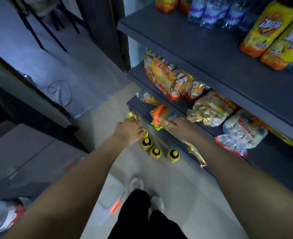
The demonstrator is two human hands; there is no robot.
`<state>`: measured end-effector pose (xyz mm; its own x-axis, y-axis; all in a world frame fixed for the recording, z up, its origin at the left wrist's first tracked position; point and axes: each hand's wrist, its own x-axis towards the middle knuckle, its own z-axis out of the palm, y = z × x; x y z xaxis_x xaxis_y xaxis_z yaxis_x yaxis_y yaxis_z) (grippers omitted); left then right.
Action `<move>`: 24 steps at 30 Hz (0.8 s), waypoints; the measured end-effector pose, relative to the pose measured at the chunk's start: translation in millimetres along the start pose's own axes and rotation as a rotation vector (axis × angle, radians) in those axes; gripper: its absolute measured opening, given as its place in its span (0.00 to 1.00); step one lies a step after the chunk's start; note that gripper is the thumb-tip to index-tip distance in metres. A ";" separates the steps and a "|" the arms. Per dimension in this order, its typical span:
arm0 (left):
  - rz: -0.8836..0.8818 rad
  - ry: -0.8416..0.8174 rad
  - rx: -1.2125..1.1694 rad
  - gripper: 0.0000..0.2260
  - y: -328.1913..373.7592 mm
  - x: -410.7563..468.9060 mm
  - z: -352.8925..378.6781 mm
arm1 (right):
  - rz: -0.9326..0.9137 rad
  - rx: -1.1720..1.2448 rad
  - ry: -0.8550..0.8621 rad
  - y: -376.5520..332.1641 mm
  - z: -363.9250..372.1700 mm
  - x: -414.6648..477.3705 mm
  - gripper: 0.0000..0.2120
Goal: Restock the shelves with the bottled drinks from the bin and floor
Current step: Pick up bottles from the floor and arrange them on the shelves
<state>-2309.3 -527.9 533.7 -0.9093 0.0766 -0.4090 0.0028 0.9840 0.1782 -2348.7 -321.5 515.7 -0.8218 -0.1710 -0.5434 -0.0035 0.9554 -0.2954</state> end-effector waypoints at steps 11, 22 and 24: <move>0.080 -0.223 -0.080 0.16 -15.4 77.6 96.6 | 0.211 0.114 -0.093 34.2 95.6 57.1 0.26; 0.106 -0.334 -0.091 0.14 -4.2 145.7 202.4 | 0.417 0.254 -0.115 102.4 194.1 104.9 0.26; 0.109 -0.341 -0.121 0.14 -1.1 160.0 230.6 | 0.422 0.262 -0.115 119.4 217.7 118.5 0.26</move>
<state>-2358.8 -479.6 261.7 -0.7155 0.2491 -0.6526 0.0245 0.9426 0.3330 -2322.4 -280.0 245.0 -0.6523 0.1776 -0.7369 0.4707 0.8569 -0.2102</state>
